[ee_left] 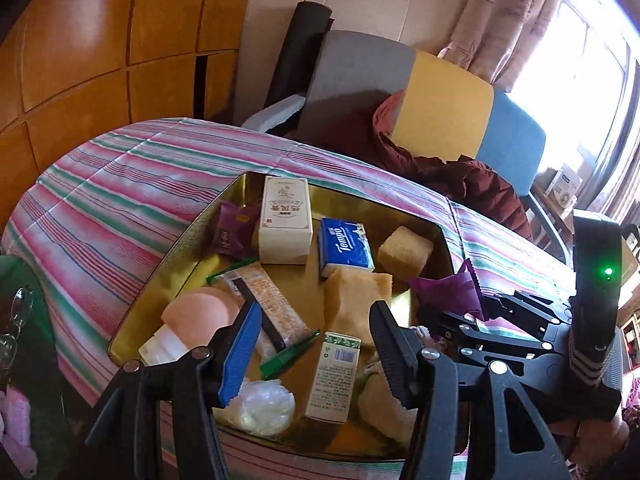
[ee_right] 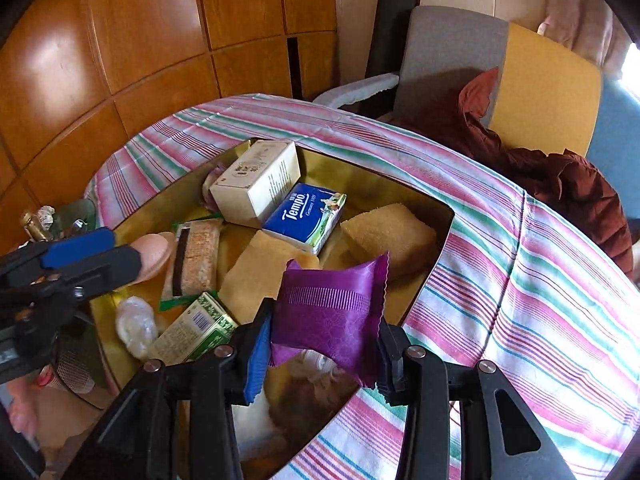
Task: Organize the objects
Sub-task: 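Open both tools to drop the tissue pack and packet into the tray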
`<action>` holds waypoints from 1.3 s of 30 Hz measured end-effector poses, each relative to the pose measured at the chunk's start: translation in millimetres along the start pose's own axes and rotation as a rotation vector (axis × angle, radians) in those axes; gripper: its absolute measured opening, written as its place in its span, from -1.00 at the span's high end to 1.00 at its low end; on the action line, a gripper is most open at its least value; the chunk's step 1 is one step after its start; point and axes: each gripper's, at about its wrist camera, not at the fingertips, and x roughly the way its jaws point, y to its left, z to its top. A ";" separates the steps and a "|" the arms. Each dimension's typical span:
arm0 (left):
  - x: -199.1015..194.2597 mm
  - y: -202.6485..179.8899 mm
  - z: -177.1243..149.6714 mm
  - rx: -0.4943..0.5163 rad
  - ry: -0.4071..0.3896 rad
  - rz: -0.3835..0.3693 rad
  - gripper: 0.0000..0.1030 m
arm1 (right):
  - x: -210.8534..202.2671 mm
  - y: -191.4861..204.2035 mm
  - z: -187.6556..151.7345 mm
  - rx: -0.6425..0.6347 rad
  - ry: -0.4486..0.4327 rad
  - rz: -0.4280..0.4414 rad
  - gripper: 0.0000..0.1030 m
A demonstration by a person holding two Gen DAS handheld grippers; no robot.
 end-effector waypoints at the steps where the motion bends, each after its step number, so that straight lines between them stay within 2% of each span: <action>1: 0.1 2.1 0.0 -0.007 0.000 0.003 -0.11 | 1.0 -0.3 -0.1 0.004 0.003 -0.001 0.15; 6: 2.1 7.7 -1.3 -0.024 0.017 0.039 -0.11 | 0.9 1.0 -0.2 0.001 0.002 -0.005 0.15; 20: 1.7 8.4 -8.0 -0.027 0.038 0.073 -0.11 | 5.3 3.5 10.0 0.008 0.005 -0.034 0.15; 33: -1.1 12.1 -9.7 -0.032 0.040 0.099 -0.11 | 11.6 -13.8 17.3 0.061 -0.009 -0.061 0.14; 39: -0.7 10.3 -9.7 -0.027 0.031 0.132 -0.11 | -3.3 -24.4 14.7 0.117 -0.043 -0.094 -0.01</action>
